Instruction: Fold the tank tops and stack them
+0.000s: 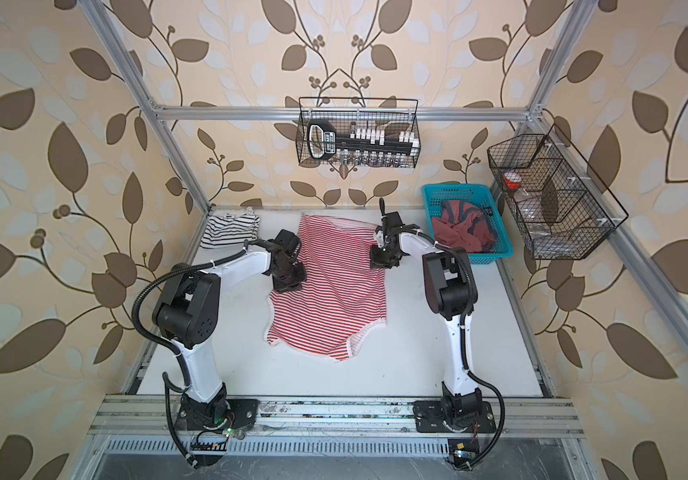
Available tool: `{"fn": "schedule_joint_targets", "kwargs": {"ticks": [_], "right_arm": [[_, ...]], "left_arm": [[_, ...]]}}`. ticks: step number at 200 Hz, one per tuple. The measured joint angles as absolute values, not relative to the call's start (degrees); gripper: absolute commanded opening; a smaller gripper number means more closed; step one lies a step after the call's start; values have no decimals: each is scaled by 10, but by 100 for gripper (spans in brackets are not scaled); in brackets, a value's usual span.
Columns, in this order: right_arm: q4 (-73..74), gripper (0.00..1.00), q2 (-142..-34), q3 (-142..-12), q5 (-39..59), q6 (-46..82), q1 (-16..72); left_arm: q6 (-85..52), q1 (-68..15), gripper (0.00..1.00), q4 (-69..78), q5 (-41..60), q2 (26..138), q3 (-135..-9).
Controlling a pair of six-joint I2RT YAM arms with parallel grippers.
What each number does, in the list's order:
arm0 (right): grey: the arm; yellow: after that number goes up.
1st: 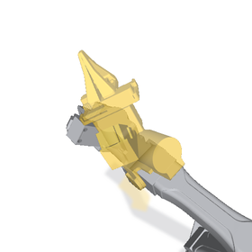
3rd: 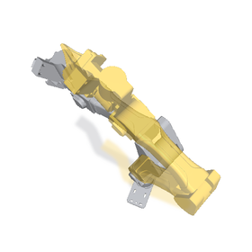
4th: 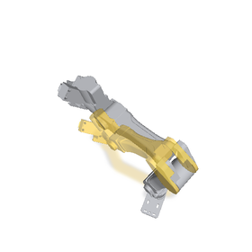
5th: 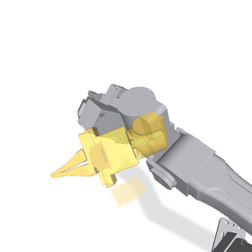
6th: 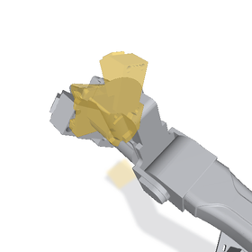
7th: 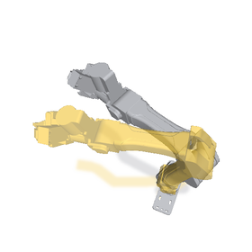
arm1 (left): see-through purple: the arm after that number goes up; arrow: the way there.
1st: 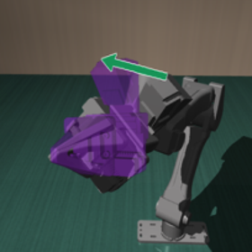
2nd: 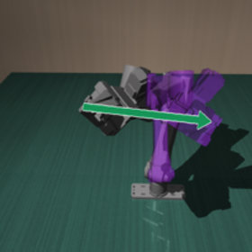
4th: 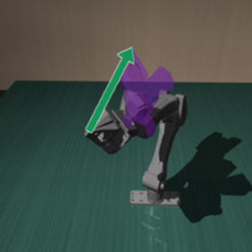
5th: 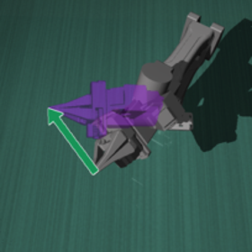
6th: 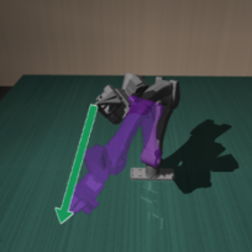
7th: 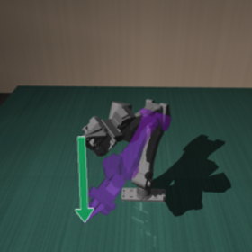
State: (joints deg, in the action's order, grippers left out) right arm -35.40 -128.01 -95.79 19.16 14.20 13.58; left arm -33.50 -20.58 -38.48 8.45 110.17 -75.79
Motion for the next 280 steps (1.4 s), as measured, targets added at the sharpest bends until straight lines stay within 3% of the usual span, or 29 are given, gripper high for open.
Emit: {"fn": "schedule_joint_targets", "kwargs": {"ticks": [32,79,144,178,220,239,253,280], "right_arm": [[-333,0,-1235,-886,178,138,142],[-308,0,-1132,-732,169,150,157],[-250,10,-1010,-547,219,231,286],[-211,18,-1011,-531,265,283,348],[-184,25,-1029,-548,296,319,360],[-187,32,-1030,-565,300,329,357],[-188,34,-1029,-588,307,333,353],[-195,36,-991,-630,316,332,331]], "left_arm": [[-331,-205,0,-417,49,1142,-793],[-305,-198,0,-489,6,1197,-880],[-265,-163,0,-589,-3,1317,-1076],[-236,-154,0,-648,-3,1404,-1233],[-209,-138,0,-653,2,1472,-1365],[-199,-127,7,-625,11,1474,-1371],[-196,-121,21,-607,18,1474,-1374],[-184,-115,34,-579,30,1445,-1371]]}}
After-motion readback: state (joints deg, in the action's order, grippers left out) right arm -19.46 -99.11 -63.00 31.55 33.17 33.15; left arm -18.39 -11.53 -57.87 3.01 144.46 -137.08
